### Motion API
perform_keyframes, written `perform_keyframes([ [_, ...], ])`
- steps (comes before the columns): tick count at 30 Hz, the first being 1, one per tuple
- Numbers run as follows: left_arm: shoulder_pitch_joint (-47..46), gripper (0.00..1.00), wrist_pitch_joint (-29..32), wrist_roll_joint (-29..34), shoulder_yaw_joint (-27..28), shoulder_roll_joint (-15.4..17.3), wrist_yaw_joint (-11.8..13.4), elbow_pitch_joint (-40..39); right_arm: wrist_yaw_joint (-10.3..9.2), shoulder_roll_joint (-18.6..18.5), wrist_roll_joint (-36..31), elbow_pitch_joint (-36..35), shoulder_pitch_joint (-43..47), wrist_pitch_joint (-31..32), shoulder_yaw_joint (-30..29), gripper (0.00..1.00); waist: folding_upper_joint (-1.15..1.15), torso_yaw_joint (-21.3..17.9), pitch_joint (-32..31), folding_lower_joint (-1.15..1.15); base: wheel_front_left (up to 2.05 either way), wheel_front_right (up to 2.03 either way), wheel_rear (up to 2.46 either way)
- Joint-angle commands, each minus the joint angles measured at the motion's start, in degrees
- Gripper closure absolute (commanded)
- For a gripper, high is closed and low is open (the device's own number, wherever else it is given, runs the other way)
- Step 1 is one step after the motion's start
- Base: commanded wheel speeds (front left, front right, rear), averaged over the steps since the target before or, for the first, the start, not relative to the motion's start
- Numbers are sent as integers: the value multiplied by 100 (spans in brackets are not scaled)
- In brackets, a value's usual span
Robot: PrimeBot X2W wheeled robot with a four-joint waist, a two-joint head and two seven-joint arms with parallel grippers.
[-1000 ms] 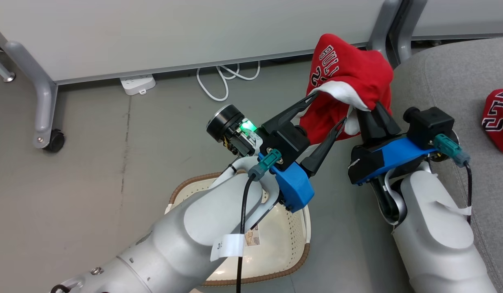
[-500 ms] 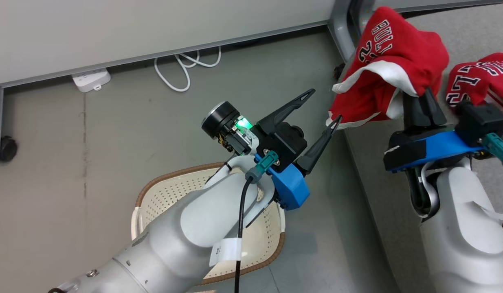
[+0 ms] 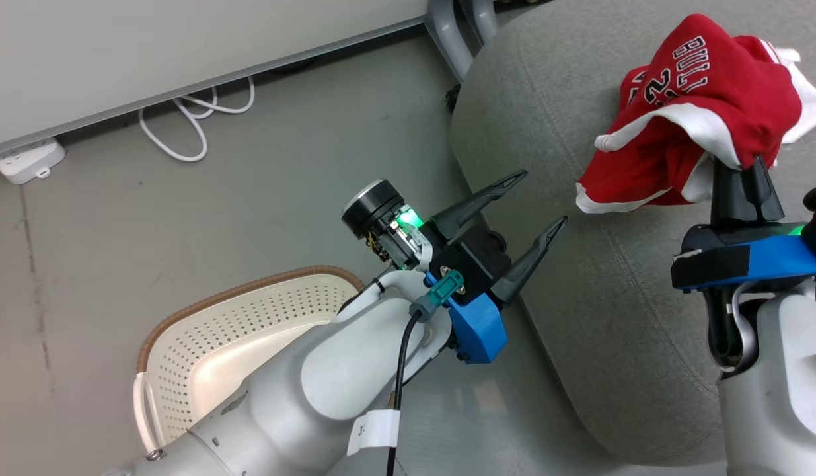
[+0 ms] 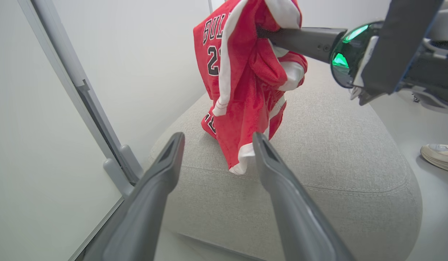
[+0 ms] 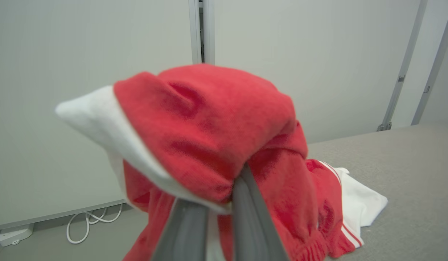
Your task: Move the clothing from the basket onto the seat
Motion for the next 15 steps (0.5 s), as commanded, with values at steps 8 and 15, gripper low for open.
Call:
perform_keyframes([
  [8, 183, 0, -15, 71, -136, -14, -151, -6, 1, -7, 61, -331, 501, -3, -230, 100, 0, -481, 55, 0, 0, 0, 0],
  [15, 236, 0, -15, 86, -186, -26, -192, -22, 1, 19, 100, -456, 777, -3, -368, 100, 0, -552, 72, 0, 0, 0, 0],
])
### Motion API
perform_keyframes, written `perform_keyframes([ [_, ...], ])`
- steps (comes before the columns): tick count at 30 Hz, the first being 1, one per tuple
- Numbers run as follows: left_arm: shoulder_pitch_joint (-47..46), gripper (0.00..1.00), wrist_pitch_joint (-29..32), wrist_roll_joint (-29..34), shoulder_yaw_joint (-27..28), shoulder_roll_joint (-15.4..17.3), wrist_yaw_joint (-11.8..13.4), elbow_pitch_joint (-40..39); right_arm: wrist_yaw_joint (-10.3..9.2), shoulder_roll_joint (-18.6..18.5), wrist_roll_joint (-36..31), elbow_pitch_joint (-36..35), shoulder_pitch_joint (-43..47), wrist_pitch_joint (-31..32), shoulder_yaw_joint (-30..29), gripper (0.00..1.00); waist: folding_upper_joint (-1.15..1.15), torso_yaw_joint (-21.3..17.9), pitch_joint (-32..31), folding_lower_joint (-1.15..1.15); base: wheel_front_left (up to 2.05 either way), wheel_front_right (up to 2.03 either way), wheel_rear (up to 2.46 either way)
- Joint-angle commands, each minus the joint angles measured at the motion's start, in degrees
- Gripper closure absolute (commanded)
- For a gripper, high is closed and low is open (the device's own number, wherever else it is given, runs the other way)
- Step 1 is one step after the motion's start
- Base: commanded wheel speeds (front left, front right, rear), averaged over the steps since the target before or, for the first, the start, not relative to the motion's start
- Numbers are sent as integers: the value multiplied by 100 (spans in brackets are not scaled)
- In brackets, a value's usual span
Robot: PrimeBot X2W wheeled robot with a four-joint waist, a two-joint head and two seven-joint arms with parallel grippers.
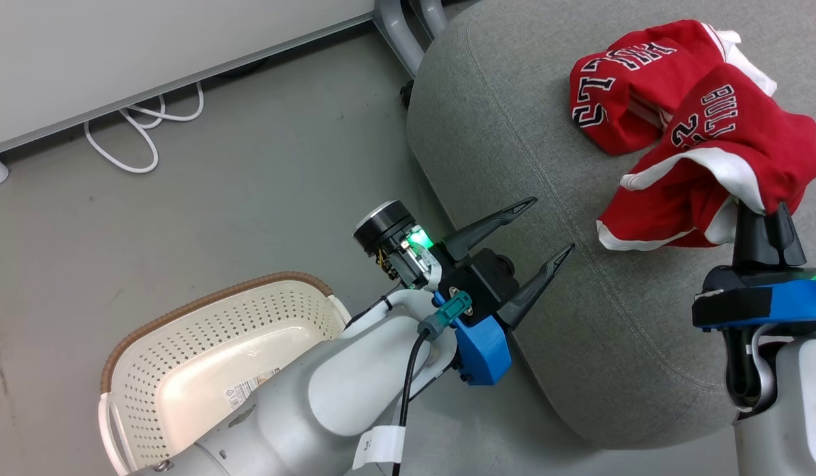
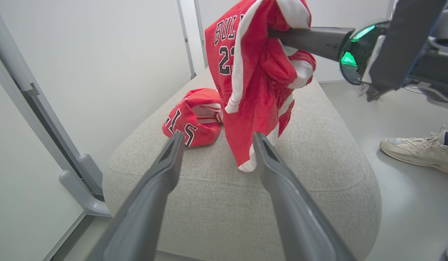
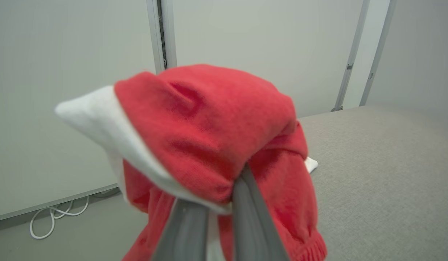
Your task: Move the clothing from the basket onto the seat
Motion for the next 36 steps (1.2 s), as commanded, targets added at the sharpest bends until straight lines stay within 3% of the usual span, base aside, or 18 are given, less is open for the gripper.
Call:
perform_keyframes([
  [1, 53, 0, -15, 16, -12, 5, -22, -14, 1, 16, 15, -39, 69, -4, -16, 100, 0, 2, -4, 0, 0, 0, 0],
  [12, 8, 0, -15, 65, 147, 4, 85, -143, 1, -132, -8, -211, -281, -4, -36, 100, 0, 16, 144, 0, 0, 0, 0],
  [26, -769, 0, -15, 440, 370, 121, 139, -158, 1, -1372, 156, -534, -2462, -3, -954, 100, 0, 193, 1539, 0, 0, 0, 0],
  [31, -1208, 0, -3, 578, 400, 168, 164, -156, 1, -1828, 124, -141, -2969, -3, -1574, 100, 0, 356, 2133, 0, 0, 0, 0],
  [36, -1524, 0, 22, 678, 437, 242, 205, -228, 1, -2155, -14, 452, -3189, -4, -1734, 100, 0, 440, 2589, 0, 0, 0, 0],
])
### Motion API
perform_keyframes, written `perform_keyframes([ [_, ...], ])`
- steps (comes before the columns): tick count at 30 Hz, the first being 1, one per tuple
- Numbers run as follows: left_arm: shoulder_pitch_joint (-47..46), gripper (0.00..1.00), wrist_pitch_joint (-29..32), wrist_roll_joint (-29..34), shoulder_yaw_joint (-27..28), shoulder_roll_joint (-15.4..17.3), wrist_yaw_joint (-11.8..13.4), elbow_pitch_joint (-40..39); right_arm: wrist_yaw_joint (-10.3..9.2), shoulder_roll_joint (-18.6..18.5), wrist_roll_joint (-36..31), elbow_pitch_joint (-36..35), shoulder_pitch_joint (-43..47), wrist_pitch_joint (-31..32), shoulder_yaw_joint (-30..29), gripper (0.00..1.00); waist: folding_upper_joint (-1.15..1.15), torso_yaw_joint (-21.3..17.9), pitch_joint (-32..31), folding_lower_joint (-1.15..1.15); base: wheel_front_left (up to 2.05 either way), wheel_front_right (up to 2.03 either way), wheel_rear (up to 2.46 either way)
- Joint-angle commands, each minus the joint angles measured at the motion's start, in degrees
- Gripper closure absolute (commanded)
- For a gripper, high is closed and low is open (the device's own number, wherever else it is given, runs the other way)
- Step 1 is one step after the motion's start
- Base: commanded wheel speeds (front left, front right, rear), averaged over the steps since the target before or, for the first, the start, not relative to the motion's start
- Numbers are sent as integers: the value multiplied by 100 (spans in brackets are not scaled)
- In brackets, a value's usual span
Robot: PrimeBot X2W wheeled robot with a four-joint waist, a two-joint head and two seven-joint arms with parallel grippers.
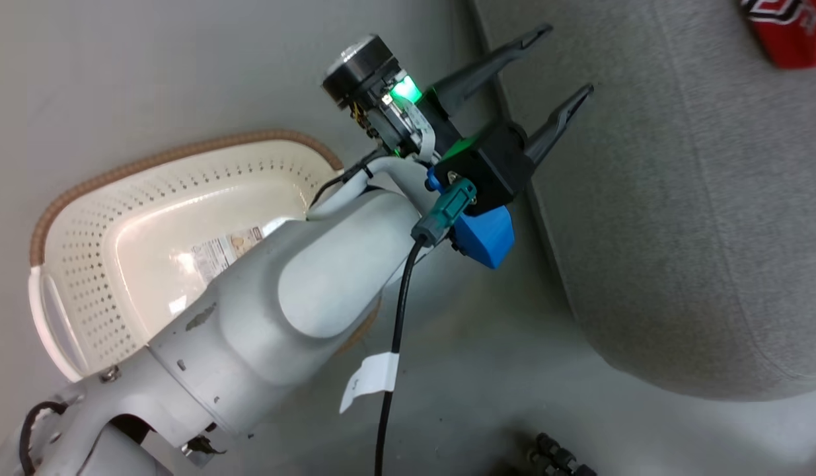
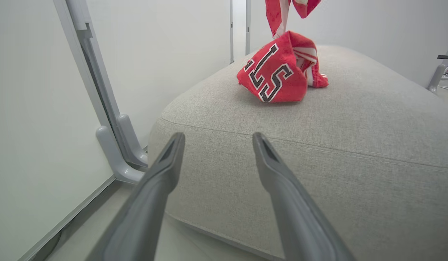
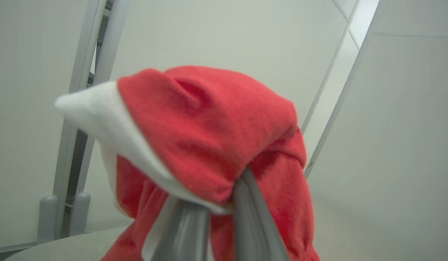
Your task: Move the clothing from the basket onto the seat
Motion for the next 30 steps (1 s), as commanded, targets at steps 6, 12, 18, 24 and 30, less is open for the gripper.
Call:
perform_keyframes([
  [6, -222, 0, 37, 70, -5, 97, 60, -70, 1, -63, -131, 591, 57, -4, 71, 100, 0, 141, 512, -1, 0, 0, 0],
  [12, -233, 0, 27, 59, -50, 110, 85, -102, 1, 123, -150, 1221, 301, -3, 117, 100, 0, 155, 593, -1, 0, 0, 0],
  [18, -219, 0, 40, 6, -72, 151, 93, -92, 1, 230, -29, 1607, 522, -3, 308, 100, 0, 133, 574, -1, 0, 0, 0],
  [24, -173, 0, 35, -41, -95, 156, 103, -62, 1, 317, 14, 1479, 695, -3, 394, 27, 0, 116, 498, -1, 0, 0, 0],
  [30, -24, 0, -8, -124, -57, 110, 135, -51, 1, 483, -106, 1032, 1088, -3, 371, 0, 0, 113, 197, -1, 0, 0, 0],
])
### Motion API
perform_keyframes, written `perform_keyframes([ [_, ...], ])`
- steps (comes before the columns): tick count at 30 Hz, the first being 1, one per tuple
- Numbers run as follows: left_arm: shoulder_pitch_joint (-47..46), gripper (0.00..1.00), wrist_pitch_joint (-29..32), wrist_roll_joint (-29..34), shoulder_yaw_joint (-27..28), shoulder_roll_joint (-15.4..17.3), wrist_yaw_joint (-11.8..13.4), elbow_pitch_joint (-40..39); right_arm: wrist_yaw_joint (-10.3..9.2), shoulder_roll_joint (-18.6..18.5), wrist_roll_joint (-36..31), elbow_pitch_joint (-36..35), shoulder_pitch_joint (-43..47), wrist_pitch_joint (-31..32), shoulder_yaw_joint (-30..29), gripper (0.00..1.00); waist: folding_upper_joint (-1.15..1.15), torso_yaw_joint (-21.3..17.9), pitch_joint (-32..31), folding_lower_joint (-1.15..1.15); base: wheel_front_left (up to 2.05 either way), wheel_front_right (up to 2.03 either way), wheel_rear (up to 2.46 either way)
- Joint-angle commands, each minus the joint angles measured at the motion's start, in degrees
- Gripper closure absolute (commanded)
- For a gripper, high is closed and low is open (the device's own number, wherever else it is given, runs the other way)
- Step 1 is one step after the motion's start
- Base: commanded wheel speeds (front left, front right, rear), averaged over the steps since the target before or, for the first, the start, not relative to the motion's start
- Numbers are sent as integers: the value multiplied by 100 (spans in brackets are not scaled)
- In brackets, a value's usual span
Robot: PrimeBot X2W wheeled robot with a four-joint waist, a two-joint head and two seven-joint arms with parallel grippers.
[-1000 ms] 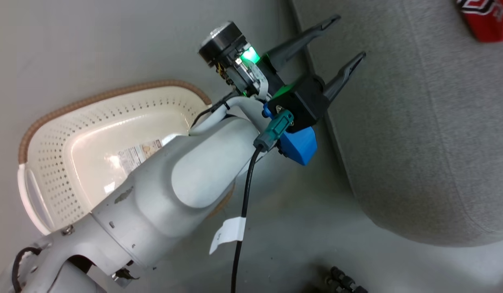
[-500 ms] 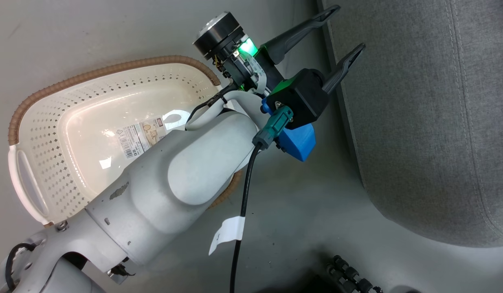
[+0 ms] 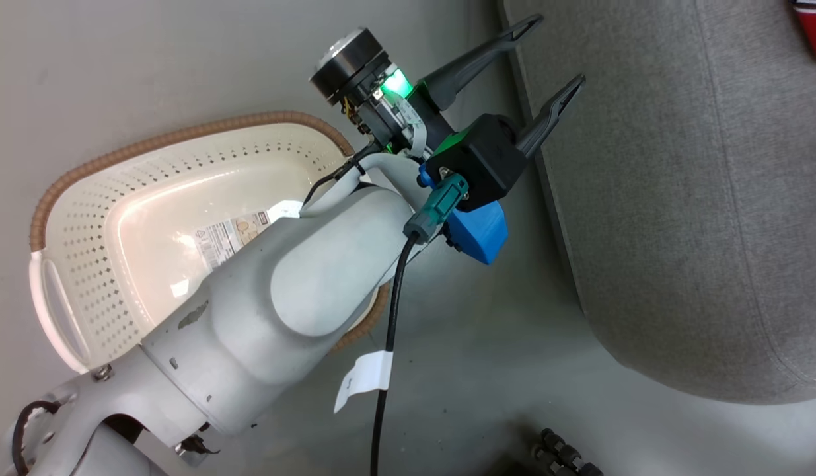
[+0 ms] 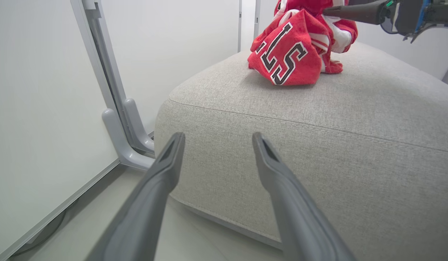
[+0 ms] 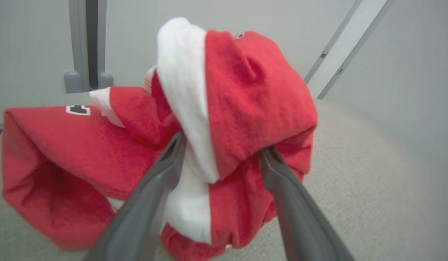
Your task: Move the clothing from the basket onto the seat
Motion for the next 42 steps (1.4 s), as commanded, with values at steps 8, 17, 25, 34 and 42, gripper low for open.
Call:
perform_keyframes([
  [8, 534, 0, -49, -211, 382, -41, 152, -208, 1, 209, -173, -895, 900, -3, 108, 0, 0, 65, -954, -1, 0, 0, 0],
  [17, 1676, 0, -52, -234, 1415, 254, 388, -644, 1, 379, -246, -1799, 1516, -2, 813, 0, 0, 332, -2108, -1, 0, 0, 0],
  [25, 2846, 0, -48, -72, 2732, 361, 512, -1137, 1, 547, -211, -2227, 1916, -3, 1668, 0, 0, 822, -3008, -1, 0, 0, 0],
  [34, 3862, 0, -48, 247, 3771, 246, 361, -1354, 1, 847, -97, -2332, 2385, -3, 2168, 0, 0, 1351, -3620, -1, 0, 0, 0],
  [42, 4566, 0, -48, 507, 4308, 62, 159, -1442, 1, 1205, -4, -2264, 2912, -3, 2185, 0, 0, 1658, -3960, -1, 0, 0, 0],
])
